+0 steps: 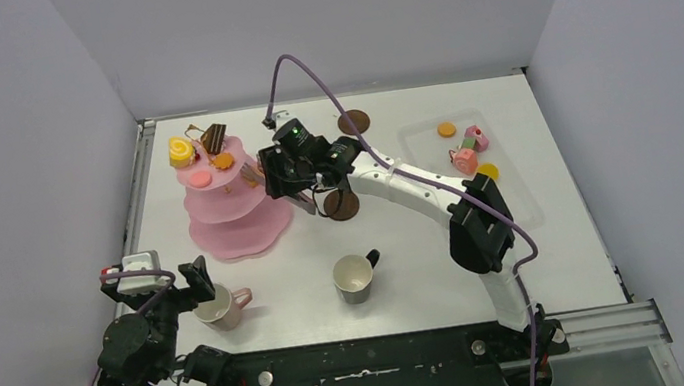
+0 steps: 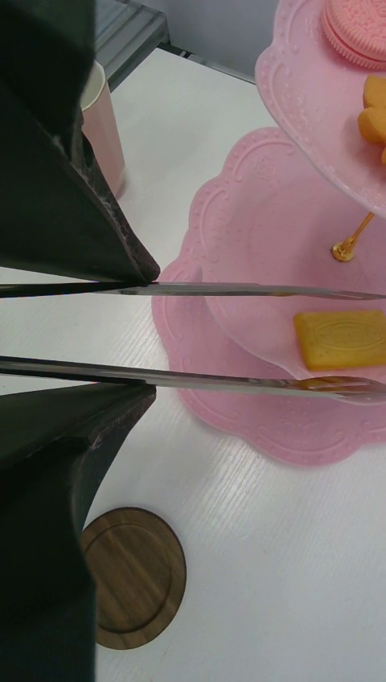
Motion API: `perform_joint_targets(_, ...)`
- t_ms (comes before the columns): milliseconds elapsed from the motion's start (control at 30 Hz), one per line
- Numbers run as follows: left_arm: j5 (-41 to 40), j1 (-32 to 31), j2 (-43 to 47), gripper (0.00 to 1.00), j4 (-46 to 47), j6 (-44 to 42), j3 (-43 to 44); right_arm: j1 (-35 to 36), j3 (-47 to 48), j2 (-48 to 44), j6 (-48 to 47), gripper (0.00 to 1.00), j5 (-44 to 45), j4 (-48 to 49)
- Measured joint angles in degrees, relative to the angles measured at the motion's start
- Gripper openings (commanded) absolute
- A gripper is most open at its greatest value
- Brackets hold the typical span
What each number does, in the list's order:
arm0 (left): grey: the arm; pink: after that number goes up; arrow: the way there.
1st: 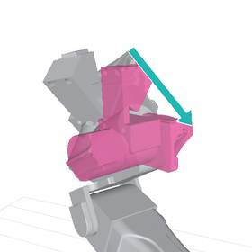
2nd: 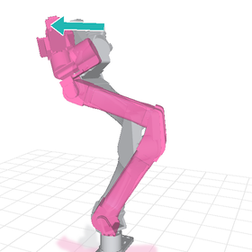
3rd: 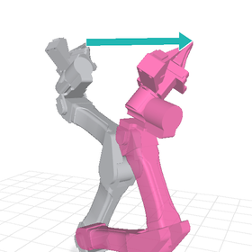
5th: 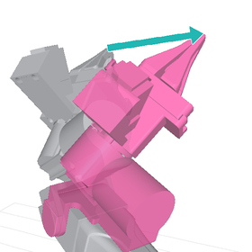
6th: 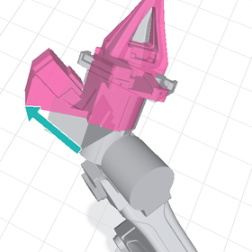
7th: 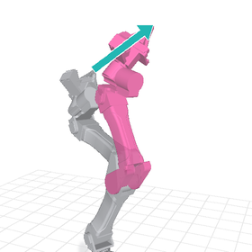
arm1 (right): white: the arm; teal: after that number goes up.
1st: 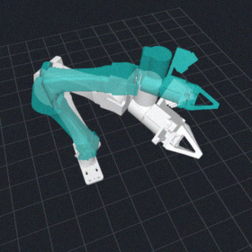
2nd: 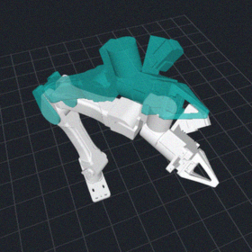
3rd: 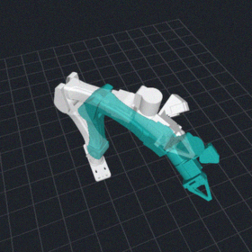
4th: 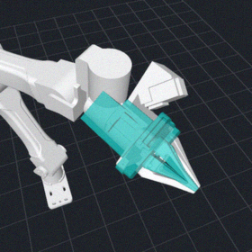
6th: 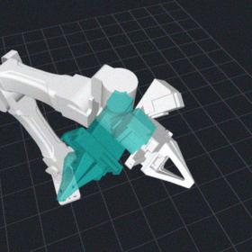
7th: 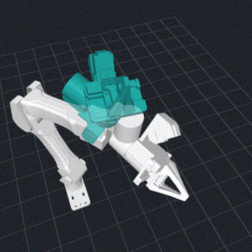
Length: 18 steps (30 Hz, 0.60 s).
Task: Serve the afternoon tea
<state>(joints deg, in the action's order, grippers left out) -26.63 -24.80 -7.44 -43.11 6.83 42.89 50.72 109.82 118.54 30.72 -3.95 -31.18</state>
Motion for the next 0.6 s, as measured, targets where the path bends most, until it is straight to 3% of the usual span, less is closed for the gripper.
perform_joint_targets(267,0.9,0.0,-0.3,0.9,0.0,0.0,0.0,0.0,-1.2,-1.1,-1.6,0.44,0.2,-0.6)
perform_joint_targets(600,2.1,0.2,-2.5,0.9,-0.6,0.3,0.0,-0.6,-11.7,-14.9,-4.8,0.44,1.4,-0.6)
